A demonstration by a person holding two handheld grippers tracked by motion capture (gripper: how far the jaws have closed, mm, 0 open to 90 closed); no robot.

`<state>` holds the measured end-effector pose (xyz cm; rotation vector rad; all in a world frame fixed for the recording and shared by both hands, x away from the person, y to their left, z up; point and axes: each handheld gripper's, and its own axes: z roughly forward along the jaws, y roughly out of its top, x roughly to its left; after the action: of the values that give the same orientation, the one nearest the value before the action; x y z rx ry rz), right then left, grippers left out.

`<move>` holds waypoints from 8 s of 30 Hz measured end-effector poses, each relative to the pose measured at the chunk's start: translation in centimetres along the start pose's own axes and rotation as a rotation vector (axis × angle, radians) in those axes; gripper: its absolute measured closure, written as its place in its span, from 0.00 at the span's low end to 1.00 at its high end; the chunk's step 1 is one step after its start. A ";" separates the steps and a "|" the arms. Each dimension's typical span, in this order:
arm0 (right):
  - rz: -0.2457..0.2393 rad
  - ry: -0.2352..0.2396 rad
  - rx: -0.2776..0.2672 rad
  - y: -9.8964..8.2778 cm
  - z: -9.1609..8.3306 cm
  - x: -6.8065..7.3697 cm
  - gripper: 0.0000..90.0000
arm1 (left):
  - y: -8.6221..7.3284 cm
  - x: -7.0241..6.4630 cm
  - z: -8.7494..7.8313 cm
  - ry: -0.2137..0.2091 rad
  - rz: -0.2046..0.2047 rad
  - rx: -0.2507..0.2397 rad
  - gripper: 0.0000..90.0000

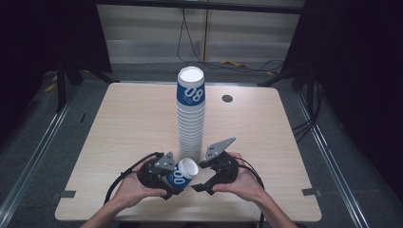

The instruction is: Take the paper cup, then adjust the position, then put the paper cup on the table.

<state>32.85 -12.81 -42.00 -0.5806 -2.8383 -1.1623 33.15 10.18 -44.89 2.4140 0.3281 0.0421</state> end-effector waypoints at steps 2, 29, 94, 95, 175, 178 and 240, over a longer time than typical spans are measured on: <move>-0.009 0.000 0.017 0.0 0.2 0.0 0.20 | 0.0 0.0 0.0 -0.001 0.006 0.007 0.23; -0.095 0.018 0.160 1.1 1.6 1.2 0.25 | 0.8 -1.8 1.3 -0.027 0.108 0.123 0.23; -0.005 0.036 0.035 -1.4 -0.3 -1.2 0.33 | -1.3 0.4 -3.1 -0.101 -0.015 -0.356 0.17; -0.003 0.033 0.024 -1.5 -0.4 -1.4 0.33 | -1.4 0.4 -3.2 -0.100 -0.017 -0.363 0.17; 0.086 0.214 -0.501 -2.8 -0.9 -1.7 0.33 | -1.6 1.2 -2.2 -0.151 -0.155 -0.632 0.07; 0.080 0.210 -0.494 -2.7 -0.9 -1.7 0.32 | -1.4 1.1 -2.0 -0.144 -0.136 -0.633 0.12; 0.129 0.018 -0.363 -4.5 -2.6 -2.4 0.18 | -1.8 2.2 -5.0 -0.115 -0.174 -0.494 0.21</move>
<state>33.24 -18.37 -43.53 -0.7480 -2.5411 -1.6580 34.32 15.29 -42.36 1.8847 0.4184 -0.0841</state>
